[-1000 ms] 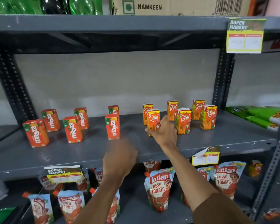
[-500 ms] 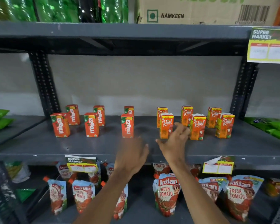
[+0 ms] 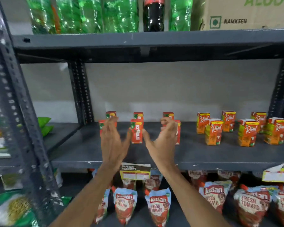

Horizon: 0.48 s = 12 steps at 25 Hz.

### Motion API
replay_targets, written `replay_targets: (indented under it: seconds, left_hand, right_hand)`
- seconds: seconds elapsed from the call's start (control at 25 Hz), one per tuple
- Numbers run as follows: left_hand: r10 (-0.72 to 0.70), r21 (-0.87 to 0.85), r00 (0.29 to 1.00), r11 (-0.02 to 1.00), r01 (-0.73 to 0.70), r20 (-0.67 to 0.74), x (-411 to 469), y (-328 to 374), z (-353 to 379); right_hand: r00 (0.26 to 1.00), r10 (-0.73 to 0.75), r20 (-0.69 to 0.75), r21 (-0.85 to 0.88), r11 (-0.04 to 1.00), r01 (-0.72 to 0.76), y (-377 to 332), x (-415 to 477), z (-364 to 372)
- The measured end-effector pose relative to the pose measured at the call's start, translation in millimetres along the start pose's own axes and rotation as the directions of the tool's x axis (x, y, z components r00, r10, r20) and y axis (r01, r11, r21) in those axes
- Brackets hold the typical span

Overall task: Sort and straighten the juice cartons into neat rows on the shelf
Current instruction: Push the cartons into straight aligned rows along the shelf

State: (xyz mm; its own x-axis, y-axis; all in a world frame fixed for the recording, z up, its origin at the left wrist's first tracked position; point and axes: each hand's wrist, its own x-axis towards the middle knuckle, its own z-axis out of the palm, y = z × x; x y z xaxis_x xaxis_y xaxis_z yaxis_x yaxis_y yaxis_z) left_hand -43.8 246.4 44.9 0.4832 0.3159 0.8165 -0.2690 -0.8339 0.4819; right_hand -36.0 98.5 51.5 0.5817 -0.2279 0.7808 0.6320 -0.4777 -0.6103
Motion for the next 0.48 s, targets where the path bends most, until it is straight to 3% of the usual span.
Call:
replay_targets:
  seconds: [0.12, 0.24, 0.32, 0.48]
  left_hand:
    - [-0.198, -0.039, 0.980, 0.980, 0.196, -0.030, 28, -61, -8]
    - [-0.444, -0.027, 0.890, 0.893, 0.448, 0.104, 36, -93, -1]
    - [-0.463, 0.025, 0.865, 0.884, 0.467, 0.193, 34, -102, 4]
    - [-0.432, -0.018, 0.870, 0.893, 0.449, 0.239, 34, -108, 5]
  right_hand:
    - [0.976, 0.218, 0.001, 0.092, 0.972, -0.217, -10, 8, 59]
    - [0.885, 0.451, 0.115, -0.125, 0.890, -0.438, 3, 4, 97]
    - [0.832, 0.525, 0.180, -0.234, 0.844, -0.482, 14, 0, 104]
    - [0.831, 0.522, 0.192, -0.306, 0.837, -0.454, 18, 0, 109]
